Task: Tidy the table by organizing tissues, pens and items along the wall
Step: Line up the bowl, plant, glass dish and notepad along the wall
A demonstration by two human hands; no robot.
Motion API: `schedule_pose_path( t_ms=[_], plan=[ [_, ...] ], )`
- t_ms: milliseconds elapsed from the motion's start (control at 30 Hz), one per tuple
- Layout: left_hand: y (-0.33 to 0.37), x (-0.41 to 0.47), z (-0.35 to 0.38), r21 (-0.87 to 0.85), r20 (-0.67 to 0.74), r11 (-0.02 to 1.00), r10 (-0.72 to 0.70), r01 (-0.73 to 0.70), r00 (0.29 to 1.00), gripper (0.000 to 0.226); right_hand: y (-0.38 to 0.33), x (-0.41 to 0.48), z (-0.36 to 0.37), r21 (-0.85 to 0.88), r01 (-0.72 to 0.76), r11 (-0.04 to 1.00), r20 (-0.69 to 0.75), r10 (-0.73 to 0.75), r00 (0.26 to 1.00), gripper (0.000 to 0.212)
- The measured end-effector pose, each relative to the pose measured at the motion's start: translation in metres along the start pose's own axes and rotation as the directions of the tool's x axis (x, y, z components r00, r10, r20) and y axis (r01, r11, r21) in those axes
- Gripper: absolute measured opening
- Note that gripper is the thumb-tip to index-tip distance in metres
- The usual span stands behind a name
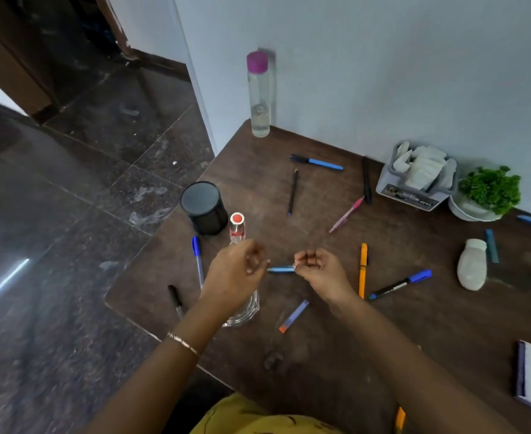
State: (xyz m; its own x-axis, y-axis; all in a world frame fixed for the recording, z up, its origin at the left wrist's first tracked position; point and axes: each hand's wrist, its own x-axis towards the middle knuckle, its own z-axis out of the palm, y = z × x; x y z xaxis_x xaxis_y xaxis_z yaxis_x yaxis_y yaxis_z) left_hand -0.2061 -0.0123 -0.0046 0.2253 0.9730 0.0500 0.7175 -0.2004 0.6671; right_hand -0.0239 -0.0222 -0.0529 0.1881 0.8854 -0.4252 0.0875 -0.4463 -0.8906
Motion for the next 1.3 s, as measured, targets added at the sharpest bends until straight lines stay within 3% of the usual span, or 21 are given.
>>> schedule_pose_path(
  t_ms=[100, 267, 333, 567, 667, 733, 800, 833, 867, 967, 1033, 1133, 1300],
  plan=[
    [-0.025, -0.031, 0.005, 0.069, 0.012, 0.991, -0.113, 0.112, 0.993, 0.021, 0.010, -0.011, 0.014, 0.001, -0.055, 0.999, 0.042, 0.055, 0.998, 0.015],
    [-0.043, -0.053, 0.022, 0.296, 0.137, 0.932, -0.257, 0.208, 0.957, 0.086, 0.013, -0.023, 0.031, -0.014, -0.084, 0.996, 0.109, 0.085, 0.990, 0.015],
    [-0.044, -0.053, 0.027, 0.403, 0.190, 0.892, -0.300, 0.204, 0.935, 0.100, 0.014, -0.026, 0.034, -0.026, -0.077, 0.997, 0.119, 0.079, 0.990, 0.013],
    [-0.048, -0.051, 0.032, 0.482, 0.183, 0.862, -0.273, 0.156, 0.944, 0.095, 0.015, -0.036, 0.039, -0.052, -0.105, 0.993, 0.160, 0.112, 0.981, 0.014],
    [-0.047, -0.055, 0.031, 0.336, 0.198, 0.920, -0.276, 0.199, 0.940, 0.097, 0.012, -0.038, 0.037, -0.049, -0.098, 0.994, 0.147, 0.104, 0.984, 0.014],
    [-0.040, -0.058, 0.026, 0.105, 0.228, 0.964, -0.261, 0.242, 0.938, 0.092, 0.009, -0.037, 0.033, -0.027, -0.088, 0.996, 0.115, 0.091, 0.989, 0.012],
    [-0.022, -0.057, 0.018, -0.211, 0.291, 0.929, -0.238, 0.305, 0.927, 0.062, 0.005, -0.036, 0.024, 0.016, -0.086, 0.996, 0.067, 0.085, 0.994, 0.010],
    [-0.012, -0.056, 0.013, -0.375, 0.353, 0.838, -0.266, 0.396, 0.897, 0.044, 0.003, -0.036, 0.020, 0.028, -0.092, 0.995, 0.057, 0.090, 0.994, 0.009],
    [-0.003, -0.055, 0.009, -0.525, 0.443, 0.681, -0.295, 0.511, 0.847, 0.035, -0.001, -0.035, 0.017, 0.032, -0.090, 0.995, 0.060, 0.088, 0.994, 0.008],
    [0.015, -0.047, 0.011, -0.723, 0.655, 0.146, -0.164, 0.675, 0.738, 0.056, -0.005, -0.038, -0.004, 0.108, -0.055, 0.993, 0.048, 0.050, 0.998, 0.014],
    [0.026, -0.039, 0.019, -0.704, 0.709, -0.006, -0.063, 0.710, 0.702, 0.066, -0.008, -0.041, -0.021, 0.232, -0.053, 0.971, 0.026, 0.049, 0.998, 0.019],
    [0.044, -0.026, 0.037, -0.681, 0.732, -0.016, -0.044, 0.732, 0.680, 0.072, -0.010, -0.047, -0.048, 0.318, -0.033, 0.948, -0.042, 0.049, 0.998, 0.022],
    [0.085, -0.009, 0.072, -0.678, 0.722, 0.179, -0.020, 0.713, 0.692, 0.063, -0.005, -0.058, -0.097, 0.331, 0.092, 0.939, -0.238, -0.011, 0.971, 0.018]
  ],
)
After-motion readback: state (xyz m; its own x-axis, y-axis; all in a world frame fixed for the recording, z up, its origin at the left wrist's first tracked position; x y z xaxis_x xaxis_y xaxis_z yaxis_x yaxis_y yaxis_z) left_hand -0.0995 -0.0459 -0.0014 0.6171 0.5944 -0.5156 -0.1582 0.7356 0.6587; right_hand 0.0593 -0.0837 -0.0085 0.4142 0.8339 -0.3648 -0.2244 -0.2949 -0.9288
